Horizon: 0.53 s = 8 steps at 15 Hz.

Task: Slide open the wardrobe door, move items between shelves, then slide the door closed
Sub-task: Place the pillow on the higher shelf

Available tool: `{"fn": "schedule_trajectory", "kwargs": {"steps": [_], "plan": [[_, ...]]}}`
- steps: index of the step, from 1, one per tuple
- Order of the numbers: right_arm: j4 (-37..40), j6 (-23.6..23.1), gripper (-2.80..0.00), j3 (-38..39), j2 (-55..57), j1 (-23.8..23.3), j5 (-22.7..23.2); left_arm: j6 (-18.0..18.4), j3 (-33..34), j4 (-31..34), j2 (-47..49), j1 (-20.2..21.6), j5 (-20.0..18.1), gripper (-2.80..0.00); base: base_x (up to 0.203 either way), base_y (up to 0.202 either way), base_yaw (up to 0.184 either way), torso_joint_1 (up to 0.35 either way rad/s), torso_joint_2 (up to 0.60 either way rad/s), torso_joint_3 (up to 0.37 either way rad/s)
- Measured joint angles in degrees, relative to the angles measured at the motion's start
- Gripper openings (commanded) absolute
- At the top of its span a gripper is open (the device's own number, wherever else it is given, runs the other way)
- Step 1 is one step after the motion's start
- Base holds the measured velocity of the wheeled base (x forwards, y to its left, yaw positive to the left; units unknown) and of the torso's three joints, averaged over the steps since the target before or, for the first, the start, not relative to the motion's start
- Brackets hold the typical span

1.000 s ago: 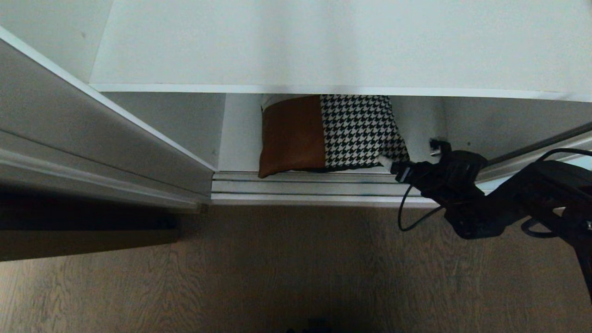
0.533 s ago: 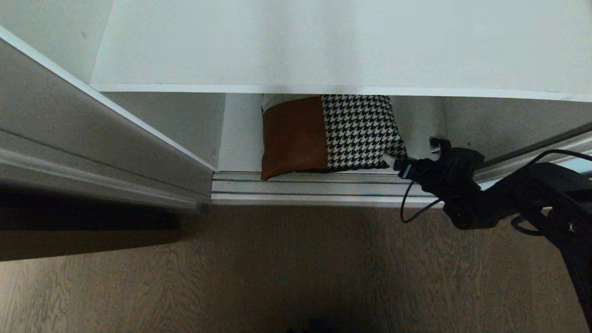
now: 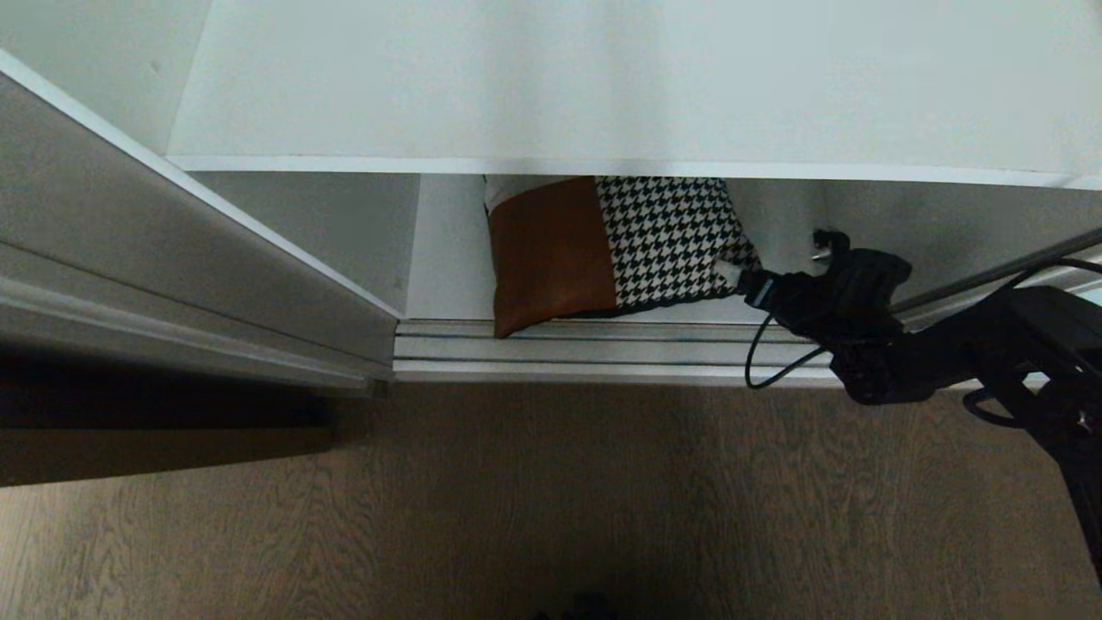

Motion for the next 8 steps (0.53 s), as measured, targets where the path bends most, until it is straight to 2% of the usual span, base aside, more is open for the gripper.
{"fn": "schedule_trajectory", "kwargs": {"steps": [8], "plan": [[1.3,0.4,0.0,-0.3,0.0,1.7,0.4,0.0,0.0,0.0,0.0,0.0,0.0,-2.8,0.0,0.0,0.0,0.0,0.0,0.0]]}}
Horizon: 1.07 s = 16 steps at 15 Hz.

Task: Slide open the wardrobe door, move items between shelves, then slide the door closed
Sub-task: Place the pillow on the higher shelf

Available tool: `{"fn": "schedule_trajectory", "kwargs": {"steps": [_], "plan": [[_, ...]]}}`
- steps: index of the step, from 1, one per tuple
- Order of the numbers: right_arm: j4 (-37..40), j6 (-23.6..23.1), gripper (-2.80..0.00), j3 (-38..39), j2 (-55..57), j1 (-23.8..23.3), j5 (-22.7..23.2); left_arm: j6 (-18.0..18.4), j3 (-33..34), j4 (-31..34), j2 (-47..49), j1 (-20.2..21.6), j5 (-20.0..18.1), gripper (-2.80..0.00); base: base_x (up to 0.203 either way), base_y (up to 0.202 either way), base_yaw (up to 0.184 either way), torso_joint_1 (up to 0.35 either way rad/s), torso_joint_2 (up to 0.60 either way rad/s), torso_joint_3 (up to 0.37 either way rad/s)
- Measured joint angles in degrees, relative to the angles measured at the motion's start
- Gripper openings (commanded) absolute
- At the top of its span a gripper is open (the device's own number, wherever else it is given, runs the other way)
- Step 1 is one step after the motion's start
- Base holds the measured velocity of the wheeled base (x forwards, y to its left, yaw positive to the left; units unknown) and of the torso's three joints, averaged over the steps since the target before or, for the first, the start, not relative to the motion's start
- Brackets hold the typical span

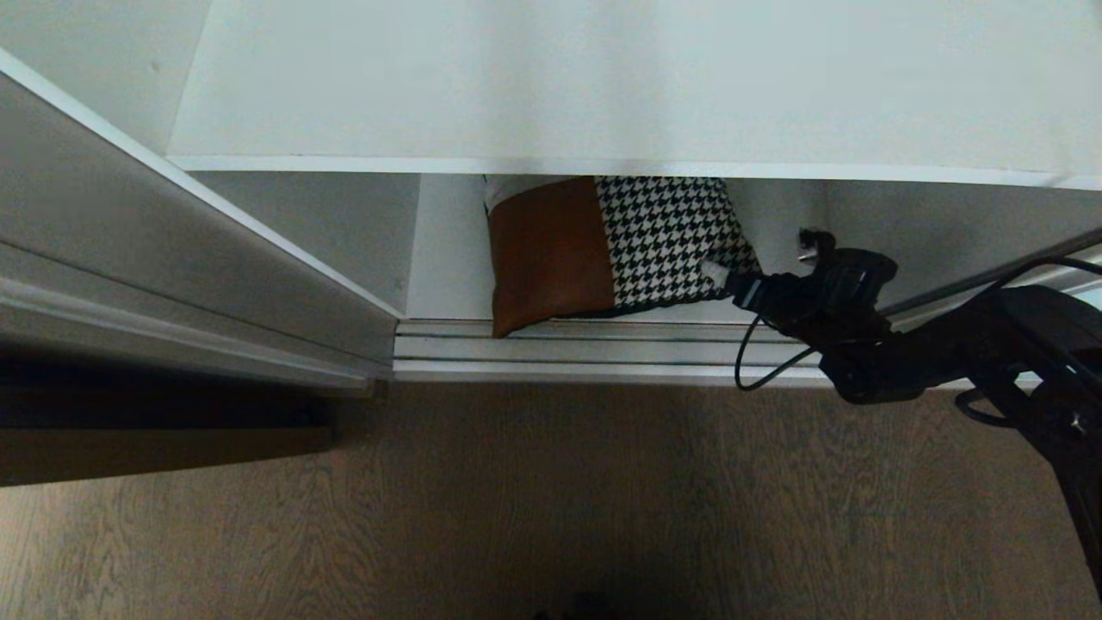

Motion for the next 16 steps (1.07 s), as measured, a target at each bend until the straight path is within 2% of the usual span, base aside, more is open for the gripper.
{"fn": "schedule_trajectory", "kwargs": {"steps": [2,3,11,16], "plan": [[0.5,0.0,0.0,-0.2,0.1,0.2,0.0,0.0,0.0,0.0,0.0,0.0,0.0,-2.8,0.0,0.0,0.0,0.0,0.0,0.0],[0.7,0.0,-2.8,-0.8,0.4,0.3,0.0,0.0,0.0,0.0,0.0,0.0,0.0,-2.8,0.0,0.0,0.0,0.0,0.0,0.0],[1.5,-0.4,-2.8,-5.8,3.8,0.3,-0.3,0.0,0.0,0.0,0.0,0.0,0.0,-2.8,0.0,0.0,0.0,0.0,0.0,0.0],[1.6,-0.4,-2.8,-3.4,2.9,-0.2,-0.3,0.0,0.0,0.0,0.0,0.0,0.0,-2.8,0.0,0.0,0.0,0.0,0.0,0.0]]}}
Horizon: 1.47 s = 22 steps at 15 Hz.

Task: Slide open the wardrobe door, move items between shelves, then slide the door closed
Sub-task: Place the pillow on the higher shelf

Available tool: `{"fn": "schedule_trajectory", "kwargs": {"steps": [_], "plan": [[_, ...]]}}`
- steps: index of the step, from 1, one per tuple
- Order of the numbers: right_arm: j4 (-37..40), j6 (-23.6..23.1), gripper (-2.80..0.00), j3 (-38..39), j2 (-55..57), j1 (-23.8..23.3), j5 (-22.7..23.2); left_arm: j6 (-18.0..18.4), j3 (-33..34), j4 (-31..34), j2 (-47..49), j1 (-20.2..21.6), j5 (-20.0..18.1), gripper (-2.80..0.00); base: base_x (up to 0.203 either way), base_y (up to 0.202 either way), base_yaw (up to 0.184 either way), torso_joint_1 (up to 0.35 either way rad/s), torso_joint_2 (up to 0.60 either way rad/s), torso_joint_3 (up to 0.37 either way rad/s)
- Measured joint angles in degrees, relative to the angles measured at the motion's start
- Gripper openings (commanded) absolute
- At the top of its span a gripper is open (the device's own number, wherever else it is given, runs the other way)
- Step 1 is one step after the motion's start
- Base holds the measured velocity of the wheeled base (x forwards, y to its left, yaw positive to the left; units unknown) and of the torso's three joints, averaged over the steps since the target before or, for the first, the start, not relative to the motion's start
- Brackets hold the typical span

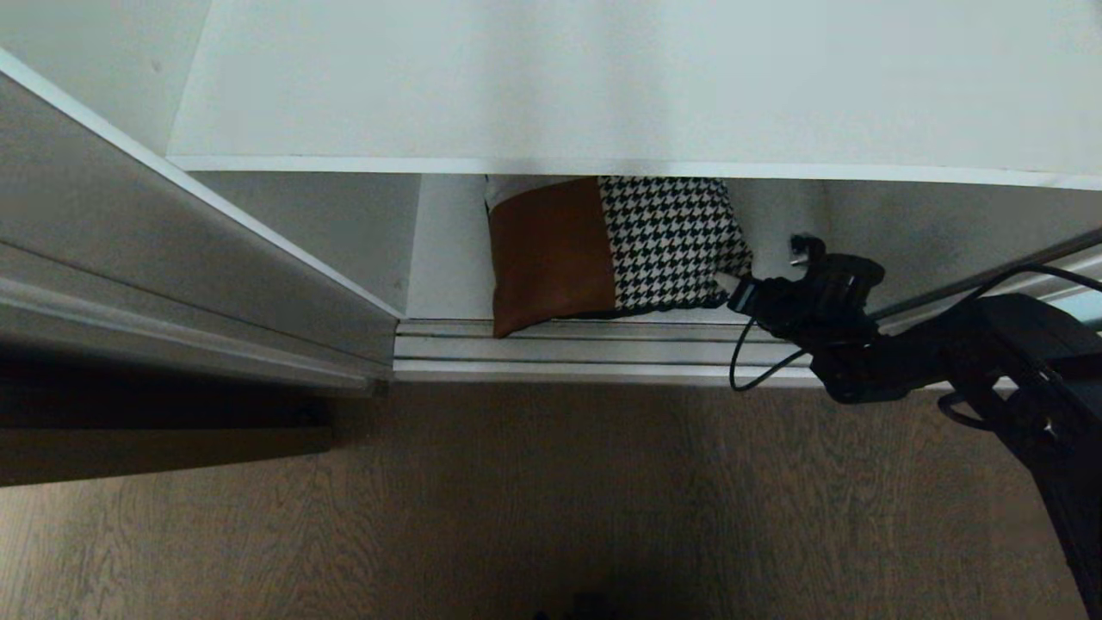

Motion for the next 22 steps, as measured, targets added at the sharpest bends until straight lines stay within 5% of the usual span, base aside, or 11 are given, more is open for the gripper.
{"fn": "schedule_trajectory", "kwargs": {"steps": [13,22], "plan": [[-0.4,-7.2,-2.8,37.5,-19.3,1.0,-0.2,0.0,0.0,0.0,0.0,0.0,0.0,-2.8,0.0,0.0,0.0,0.0,0.0,0.0],[-0.5,-7.1,-2.8,46.2,-22.8,-0.1,-1.5,0.3,0.0,0.0,0.0,0.0,0.1,-2.8,0.0,0.0,0.0,0.0,0.0,0.0]]}}
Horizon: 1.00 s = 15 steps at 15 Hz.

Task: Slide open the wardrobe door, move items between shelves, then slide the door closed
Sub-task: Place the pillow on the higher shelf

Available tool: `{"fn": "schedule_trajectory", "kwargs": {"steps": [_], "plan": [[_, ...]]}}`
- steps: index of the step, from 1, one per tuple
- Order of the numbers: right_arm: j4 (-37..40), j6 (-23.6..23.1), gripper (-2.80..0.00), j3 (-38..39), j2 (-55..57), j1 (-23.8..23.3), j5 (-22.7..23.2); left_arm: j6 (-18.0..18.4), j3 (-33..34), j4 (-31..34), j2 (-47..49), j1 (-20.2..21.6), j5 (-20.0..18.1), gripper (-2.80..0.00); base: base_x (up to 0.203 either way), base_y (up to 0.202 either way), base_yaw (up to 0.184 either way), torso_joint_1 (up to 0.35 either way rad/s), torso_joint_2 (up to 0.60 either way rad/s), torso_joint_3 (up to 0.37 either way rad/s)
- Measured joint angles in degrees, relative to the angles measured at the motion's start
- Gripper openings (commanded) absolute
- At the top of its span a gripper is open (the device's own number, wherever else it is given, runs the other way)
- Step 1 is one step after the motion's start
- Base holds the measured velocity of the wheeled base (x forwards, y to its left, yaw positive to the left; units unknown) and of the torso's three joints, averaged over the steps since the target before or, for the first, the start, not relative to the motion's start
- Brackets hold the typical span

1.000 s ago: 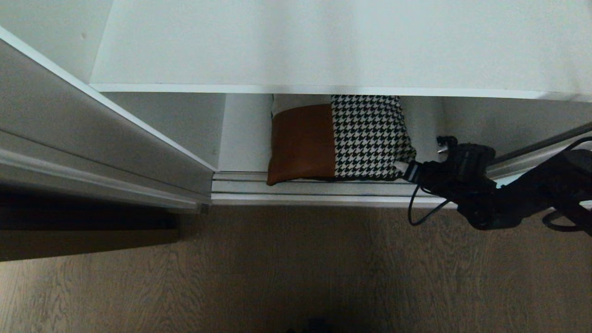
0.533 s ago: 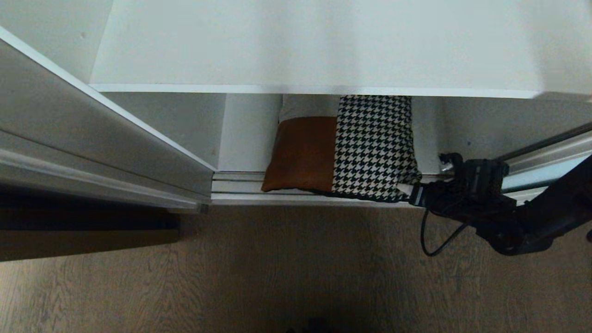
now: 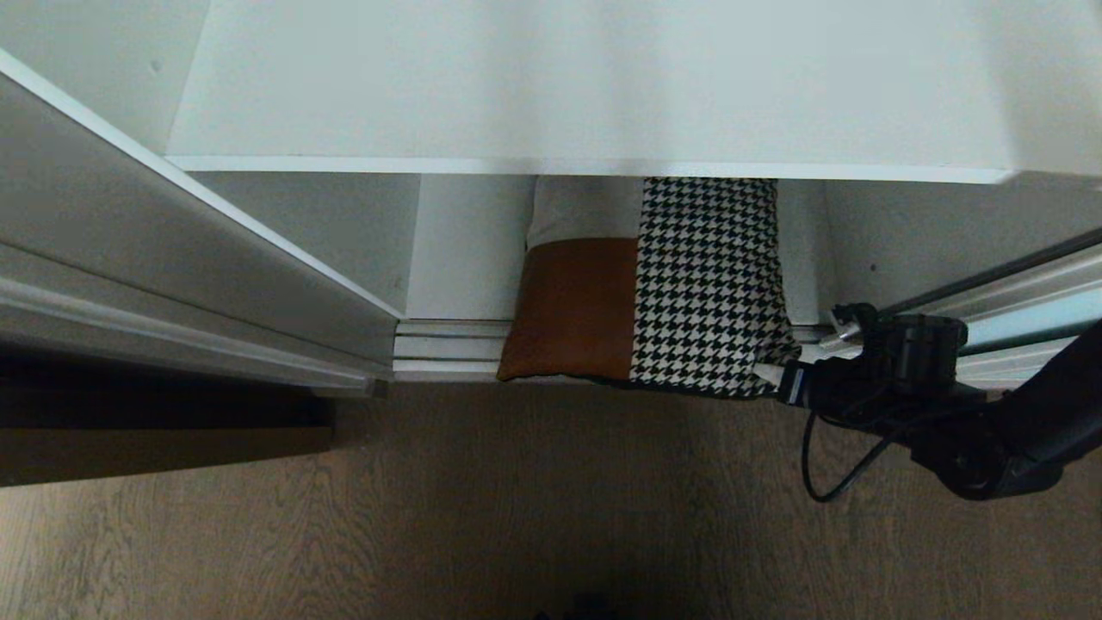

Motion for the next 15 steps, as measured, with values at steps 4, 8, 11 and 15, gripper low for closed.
{"fn": "schedule_trajectory", "kwargs": {"steps": [4,8,11,15], "plan": [[-0.1,0.1,-2.8,0.5,0.0,-1.5,0.0,2.0,0.0,0.1,0.1,0.0,0.0,-2.8,0.0,0.0,0.0,0.0,0.0,0.0],[-0.7,0.0,-2.8,2.5,-0.1,-1.8,0.0,3.6,-1.9,2.2,0.4,0.1,-0.2,-2.8,0.0,0.0,0.0,0.0,0.0,0.0],[-5.5,-0.1,-2.8,4.5,0.1,-2.1,0.0,0.7,-12.3,13.9,4.8,0.1,-3.6,-2.8,0.0,0.0,0.0,0.0,0.0,0.0],[-6.4,0.1,-2.8,5.6,1.0,-2.0,0.4,-5.5,-20.5,20.6,20.1,-0.4,-7.9,-2.8,0.0,0.0,0.0,0.0,0.0,0.0]]}}
